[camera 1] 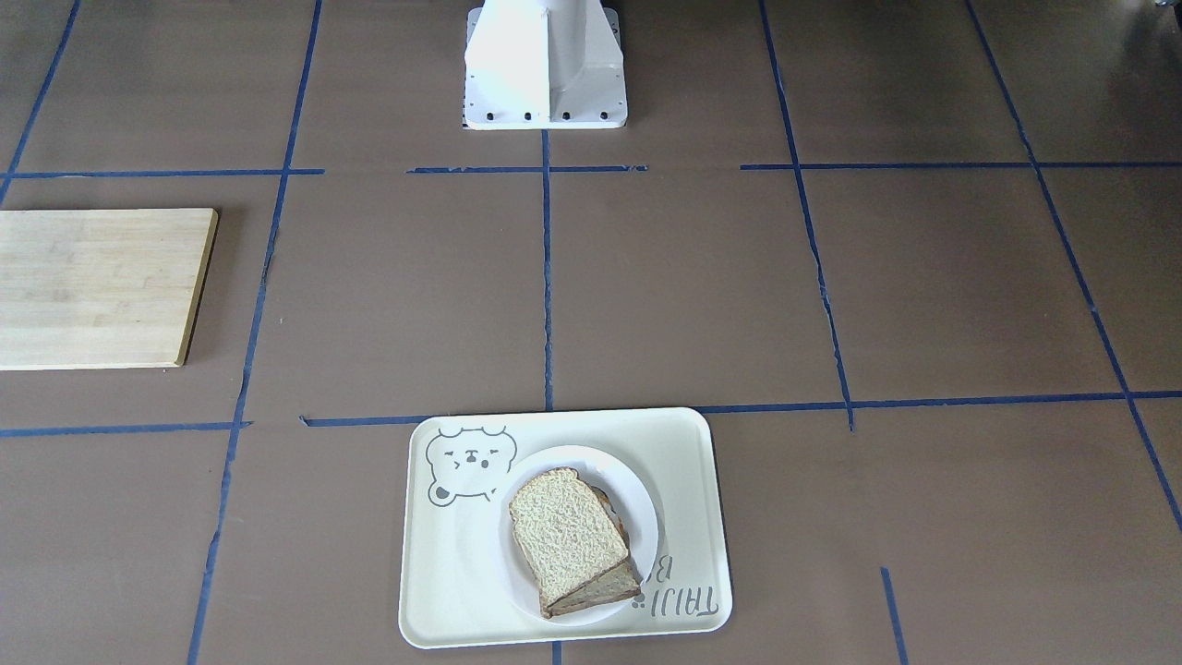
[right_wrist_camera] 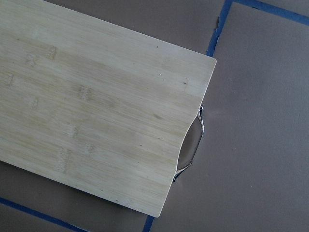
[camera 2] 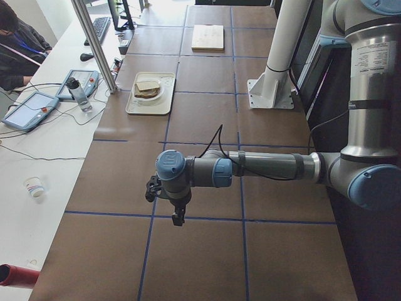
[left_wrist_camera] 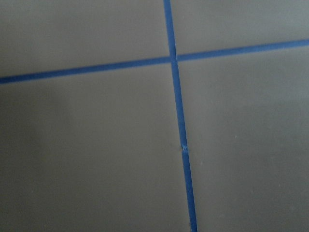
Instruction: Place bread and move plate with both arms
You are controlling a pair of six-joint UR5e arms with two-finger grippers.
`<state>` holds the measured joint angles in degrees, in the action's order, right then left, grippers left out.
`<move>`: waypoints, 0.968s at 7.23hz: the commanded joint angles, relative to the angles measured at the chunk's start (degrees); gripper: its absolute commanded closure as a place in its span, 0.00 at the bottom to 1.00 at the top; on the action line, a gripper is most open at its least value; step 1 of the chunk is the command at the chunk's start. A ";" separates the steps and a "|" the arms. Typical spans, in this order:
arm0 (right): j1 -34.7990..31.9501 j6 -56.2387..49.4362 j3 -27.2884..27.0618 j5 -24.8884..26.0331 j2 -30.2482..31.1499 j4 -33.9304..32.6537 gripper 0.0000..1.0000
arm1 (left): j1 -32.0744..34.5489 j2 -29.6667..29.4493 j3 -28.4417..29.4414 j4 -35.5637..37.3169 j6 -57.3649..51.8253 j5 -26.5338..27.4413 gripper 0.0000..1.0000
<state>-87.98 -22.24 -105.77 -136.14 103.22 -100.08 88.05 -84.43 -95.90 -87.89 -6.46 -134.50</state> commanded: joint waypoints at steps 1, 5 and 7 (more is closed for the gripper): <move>0.00 0.00 0.13 0.09 0.05 0.85 0.00 | -0.07 0.93 0.27 -0.44 -0.30 0.03 0.00; 0.00 0.00 -0.05 0.00 0.32 0.76 0.00 | 0.02 1.11 -0.08 -0.27 -0.48 0.65 0.00; 0.00 0.00 -0.05 0.00 0.32 0.85 0.00 | -0.07 1.11 0.18 -0.18 -0.57 0.91 0.00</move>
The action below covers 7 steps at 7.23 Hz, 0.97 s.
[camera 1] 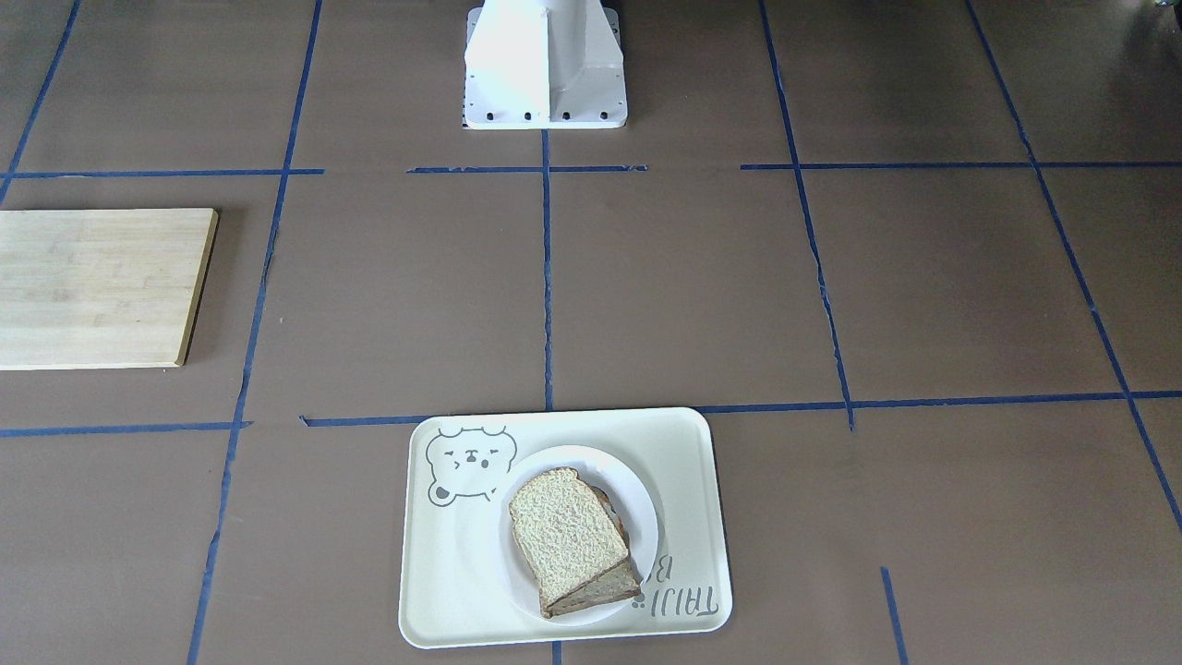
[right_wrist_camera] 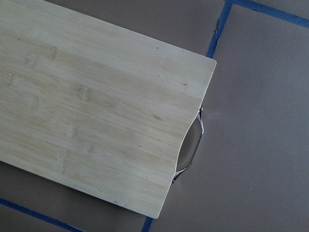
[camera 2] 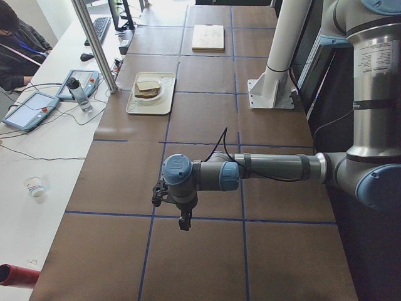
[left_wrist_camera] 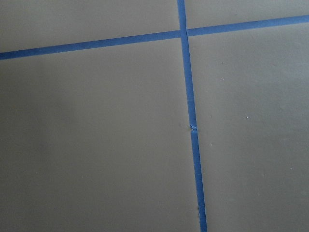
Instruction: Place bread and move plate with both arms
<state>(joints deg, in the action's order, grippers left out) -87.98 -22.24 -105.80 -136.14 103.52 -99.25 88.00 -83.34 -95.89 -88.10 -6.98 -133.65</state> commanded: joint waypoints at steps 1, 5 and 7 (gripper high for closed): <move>0.00 0.00 -0.02 0.00 0.01 0.03 0.00 | -0.11 -0.07 0.09 -0.06 -0.14 0.06 0.00; 0.09 0.00 -0.02 0.00 -0.07 0.03 0.00 | -0.11 -0.24 -0.62 -0.14 -0.05 0.06 0.00; 0.00 0.00 0.07 0.00 -0.07 0.03 0.00 | -0.11 -0.24 -0.53 -0.14 -0.05 0.06 0.00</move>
